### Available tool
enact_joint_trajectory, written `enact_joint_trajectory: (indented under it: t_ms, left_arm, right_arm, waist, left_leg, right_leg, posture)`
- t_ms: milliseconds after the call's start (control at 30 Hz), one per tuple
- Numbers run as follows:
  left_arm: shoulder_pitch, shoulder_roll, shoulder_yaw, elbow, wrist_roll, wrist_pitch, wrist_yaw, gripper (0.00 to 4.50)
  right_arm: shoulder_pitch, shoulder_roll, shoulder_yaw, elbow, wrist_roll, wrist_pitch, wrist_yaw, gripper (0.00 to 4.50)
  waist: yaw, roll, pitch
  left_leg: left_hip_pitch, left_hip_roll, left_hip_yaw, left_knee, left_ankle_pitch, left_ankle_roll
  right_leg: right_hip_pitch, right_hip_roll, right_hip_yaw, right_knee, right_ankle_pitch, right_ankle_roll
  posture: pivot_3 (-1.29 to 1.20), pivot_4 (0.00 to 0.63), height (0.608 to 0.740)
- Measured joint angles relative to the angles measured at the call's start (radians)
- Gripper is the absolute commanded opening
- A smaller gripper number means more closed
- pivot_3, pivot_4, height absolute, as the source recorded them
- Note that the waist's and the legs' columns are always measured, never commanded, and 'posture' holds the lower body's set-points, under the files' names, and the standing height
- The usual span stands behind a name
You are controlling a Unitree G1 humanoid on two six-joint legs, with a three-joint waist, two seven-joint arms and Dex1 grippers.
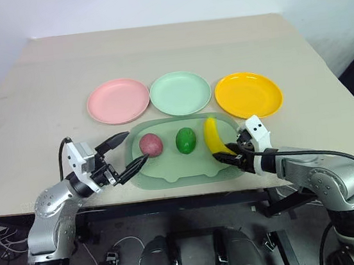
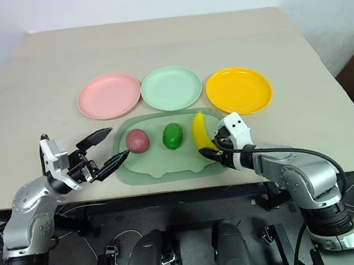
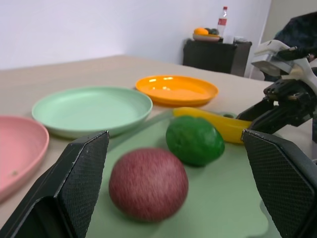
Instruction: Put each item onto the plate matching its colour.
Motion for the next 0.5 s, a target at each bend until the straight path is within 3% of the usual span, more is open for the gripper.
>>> enact_joint_trajectory:
  t_ms: [300,500]
  left_arm:
    - [0.003,-0.003,0.0,0.005,0.0,0.0,0.0,4.5]
    - [0.008,-0.003,0.002,0.004,0.0,0.001,0.012,4.5]
  right_arm:
    - [-0.174,-0.02,-0.148,0.006,0.083,0.044,0.002,1.68]
    - [-0.285,-0.074,-0.061,0.215,-0.075,-0.07,0.012,1.68]
  waist:
    - [-0.003,0.0,0.0]
    - [0.001,0.0,0.0]
  left_leg:
    - [0.0,0.0,0.0,0.0,0.0,0.0]
    - [-0.001,0.0,0.001,0.0,0.0,0.0]
  right_leg:
    - [0.001,0.0,0.0,0.0,0.0,0.0]
    - [-0.001,0.0,0.0,0.0,0.0,0.0]
  posture:
    - [0.0,0.15,0.695]
    - [0.0,0.15,0.695]
